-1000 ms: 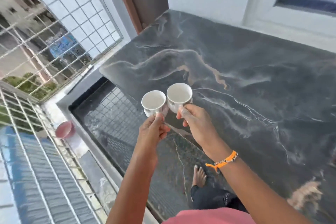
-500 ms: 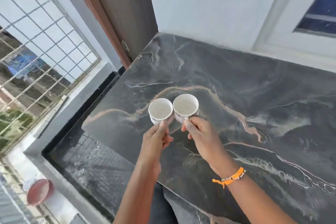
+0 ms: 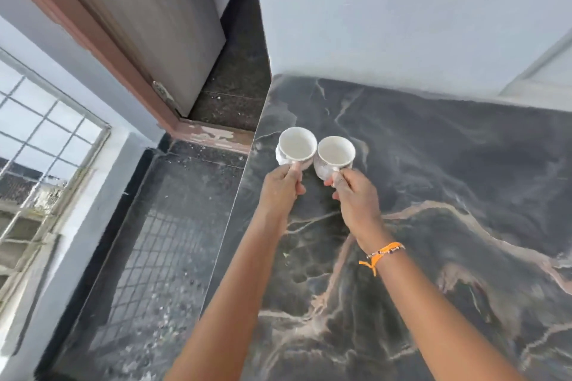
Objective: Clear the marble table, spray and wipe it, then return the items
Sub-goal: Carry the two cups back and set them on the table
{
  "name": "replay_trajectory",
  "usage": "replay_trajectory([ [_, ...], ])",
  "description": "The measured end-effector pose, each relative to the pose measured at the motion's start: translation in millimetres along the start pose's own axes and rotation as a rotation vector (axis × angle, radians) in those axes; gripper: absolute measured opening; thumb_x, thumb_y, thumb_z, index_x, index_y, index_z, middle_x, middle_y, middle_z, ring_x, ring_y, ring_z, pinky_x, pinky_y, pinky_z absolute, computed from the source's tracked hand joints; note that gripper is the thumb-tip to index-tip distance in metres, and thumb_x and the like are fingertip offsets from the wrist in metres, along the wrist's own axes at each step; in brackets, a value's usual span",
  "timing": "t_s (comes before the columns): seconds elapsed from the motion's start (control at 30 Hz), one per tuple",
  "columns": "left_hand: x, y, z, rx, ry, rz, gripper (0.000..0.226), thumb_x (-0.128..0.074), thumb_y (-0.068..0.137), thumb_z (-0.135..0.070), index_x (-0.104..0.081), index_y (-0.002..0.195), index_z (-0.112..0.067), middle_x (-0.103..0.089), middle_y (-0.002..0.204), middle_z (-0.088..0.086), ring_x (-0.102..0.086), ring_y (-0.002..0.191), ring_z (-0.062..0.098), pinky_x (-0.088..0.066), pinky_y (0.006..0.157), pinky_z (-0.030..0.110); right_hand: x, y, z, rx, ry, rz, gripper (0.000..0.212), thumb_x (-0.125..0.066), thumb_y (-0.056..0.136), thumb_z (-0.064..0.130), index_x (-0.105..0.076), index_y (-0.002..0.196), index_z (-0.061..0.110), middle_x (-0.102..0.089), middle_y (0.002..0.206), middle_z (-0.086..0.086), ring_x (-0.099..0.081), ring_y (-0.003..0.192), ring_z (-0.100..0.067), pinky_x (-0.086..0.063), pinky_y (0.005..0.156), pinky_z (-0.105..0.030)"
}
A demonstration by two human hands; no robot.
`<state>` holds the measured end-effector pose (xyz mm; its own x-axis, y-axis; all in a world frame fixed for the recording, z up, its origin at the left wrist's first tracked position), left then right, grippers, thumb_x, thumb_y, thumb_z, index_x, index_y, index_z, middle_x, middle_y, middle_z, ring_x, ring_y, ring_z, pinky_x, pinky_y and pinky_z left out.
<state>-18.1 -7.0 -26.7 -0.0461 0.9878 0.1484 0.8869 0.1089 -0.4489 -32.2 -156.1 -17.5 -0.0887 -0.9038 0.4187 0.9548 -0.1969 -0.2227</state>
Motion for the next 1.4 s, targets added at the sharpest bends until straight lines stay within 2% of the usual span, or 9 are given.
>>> replay_trajectory([
  [0.13, 9, 52, -13, -0.033, 0.034, 0.038, 0.038, -0.039, 0.098, -0.025, -0.042, 0.061, -0.018, -0.043, 0.061, -0.001, -0.044, 0.061, 0.01, -0.038, 0.057, 0.015, -23, 44, 14, 0.007, -0.041, -0.069, 0.026, -0.043, 0.095, 0.017, -0.064, 0.079, 0.015, -0.062, 0.099, -0.011, -0.06, 0.086, -0.031, -0.046, 0.085, -0.046],
  [0.3, 19, 104, -29, -0.039, 0.118, 0.028, 0.036, -0.039, 0.096, -0.024, -0.043, 0.061, -0.017, -0.046, 0.058, 0.0, -0.046, 0.064, 0.016, -0.035, 0.064, 0.029, -36, 88, 28, -0.017, -0.068, -0.116, 0.025, -0.04, 0.093, 0.015, -0.058, 0.076, 0.016, -0.057, 0.098, -0.008, -0.059, 0.09, -0.034, -0.047, 0.084, -0.047],
  [0.57, 17, 134, -54, -0.15, 0.218, 0.04, 0.035, -0.039, 0.095, -0.024, -0.05, 0.062, -0.018, -0.05, 0.056, 0.0, -0.047, 0.064, 0.018, -0.039, 0.069, 0.034, -36, 126, 39, -0.047, -0.11, -0.139, 0.026, -0.038, 0.094, 0.015, -0.059, 0.078, 0.014, -0.053, 0.097, -0.005, -0.057, 0.098, -0.031, -0.046, 0.089, -0.049],
  [0.7, 17, 131, -59, -0.183, 0.225, 0.025, 0.03, -0.039, 0.097, -0.028, -0.058, 0.08, -0.012, -0.053, 0.064, 0.0, -0.051, 0.066, 0.013, -0.04, 0.072, 0.031, -37, 127, 38, -0.066, -0.094, -0.137, 0.025, -0.039, 0.094, 0.018, -0.06, 0.08, 0.015, -0.061, 0.107, -0.011, -0.057, 0.1, -0.029, -0.047, 0.089, -0.05],
  [0.8, 23, 114, -55, -0.151, 0.124, -0.043, 0.022, -0.041, 0.096, -0.033, -0.05, 0.102, -0.015, -0.058, 0.085, 0.003, -0.056, 0.075, 0.011, -0.042, 0.071, 0.026, -34, 119, 36, -0.072, -0.032, -0.126, 0.025, -0.04, 0.096, 0.02, -0.059, 0.097, 0.005, -0.06, 0.097, -0.008, -0.056, 0.099, -0.03, -0.047, 0.089, -0.05],
  [0.93, 29, 73, -41, -0.099, 0.025, -0.159, 0.021, -0.044, 0.094, -0.032, -0.046, 0.11, -0.019, -0.058, 0.088, 0.002, -0.056, 0.077, 0.014, -0.041, 0.068, 0.024, -13, 87, 24, -0.13, 0.08, -0.146, 0.025, -0.041, 0.096, 0.026, -0.057, 0.106, 0.01, -0.057, 0.085, 0.005, -0.059, 0.088, -0.02, -0.045, 0.078, -0.028],
  [1.07, -10, 24, -22, -0.056, 0.033, -0.032, 0.012, -0.049, 0.092, -0.023, -0.058, 0.098, -0.017, -0.056, 0.079, -0.002, -0.053, 0.068, 0.008, -0.042, 0.069, 0.022, 22, 39, 4, -0.169, 0.273, -0.155, 0.017, -0.046, 0.094, 0.021, -0.061, 0.095, 0.011, -0.058, 0.08, 0.003, -0.055, 0.068, -0.009, -0.042, 0.065, -0.014],
  [1.3, -124, -90, -20, -0.132, 0.08, 0.222, 0.008, -0.052, 0.091, -0.022, -0.059, 0.091, -0.022, -0.058, 0.078, -0.002, -0.055, 0.074, 0.009, -0.047, 0.075, 0.019, 132, -62, -34, -0.153, 0.432, -0.26, 0.018, -0.045, 0.094, 0.012, -0.063, 0.094, 0.01, -0.06, 0.083, 0.005, -0.057, 0.076, -0.008, -0.045, 0.063, -0.007],
  [1.4, -179, -147, -18, -0.175, 0.131, 0.282, 0.01, -0.052, 0.091, -0.026, -0.061, 0.095, -0.023, -0.06, 0.083, -0.004, -0.056, 0.075, 0.007, -0.045, 0.074, 0.015, 193, -114, -62, -0.139, 0.458, -0.319, 0.017, -0.045, 0.094, 0.011, -0.063, 0.092, 0.01, -0.06, 0.084, 0.007, -0.057, 0.078, -0.005, -0.047, 0.068, -0.012],
])
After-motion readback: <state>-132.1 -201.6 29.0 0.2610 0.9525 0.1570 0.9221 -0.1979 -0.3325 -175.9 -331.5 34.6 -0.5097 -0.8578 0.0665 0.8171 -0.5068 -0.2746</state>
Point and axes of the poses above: each hand's wrist, its own y-axis towards the middle knuckle, its own x-axis out of the back of the hand, z = x × y, the point moved 8 cm from there along y, towards the middle knuckle
